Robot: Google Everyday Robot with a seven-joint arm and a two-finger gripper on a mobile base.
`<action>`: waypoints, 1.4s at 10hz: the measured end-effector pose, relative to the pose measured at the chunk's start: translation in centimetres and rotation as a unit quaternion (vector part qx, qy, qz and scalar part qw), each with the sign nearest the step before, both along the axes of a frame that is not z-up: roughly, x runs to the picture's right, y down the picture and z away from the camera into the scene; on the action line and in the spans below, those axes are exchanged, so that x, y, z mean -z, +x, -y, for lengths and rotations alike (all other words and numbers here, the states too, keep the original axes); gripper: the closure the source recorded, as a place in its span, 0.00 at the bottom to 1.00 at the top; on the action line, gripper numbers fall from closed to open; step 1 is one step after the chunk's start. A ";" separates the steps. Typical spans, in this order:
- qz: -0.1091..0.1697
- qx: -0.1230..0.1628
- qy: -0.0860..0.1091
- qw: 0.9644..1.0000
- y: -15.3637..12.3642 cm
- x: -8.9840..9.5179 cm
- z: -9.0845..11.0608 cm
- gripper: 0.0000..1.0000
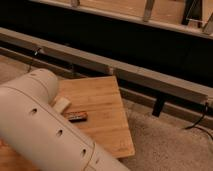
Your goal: Place the pepper in the ceramic cup
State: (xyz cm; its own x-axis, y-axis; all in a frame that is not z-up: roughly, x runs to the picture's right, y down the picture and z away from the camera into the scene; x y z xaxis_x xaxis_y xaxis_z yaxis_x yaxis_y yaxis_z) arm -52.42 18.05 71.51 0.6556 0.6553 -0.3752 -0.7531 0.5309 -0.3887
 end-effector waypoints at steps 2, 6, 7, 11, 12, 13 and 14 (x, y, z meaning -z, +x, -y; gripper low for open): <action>0.008 -0.034 0.037 0.999 0.4 2.8 5.1 1.00; 0.024 -0.076 0.099 0.992 2.5 8.8 12.5 1.00; 0.027 -0.087 0.114 0.989 3.3 10.3 14.1 1.00; 0.007 -0.124 0.166 0.978 7.4 12.3 18.5 1.00; -0.005 -0.134 0.182 0.974 8.7 11.9 19.4 1.00; -0.015 -0.141 0.194 0.971 9.7 11.2 20.0 1.00; -0.029 -0.148 0.210 0.966 10.8 10.1 20.7 1.00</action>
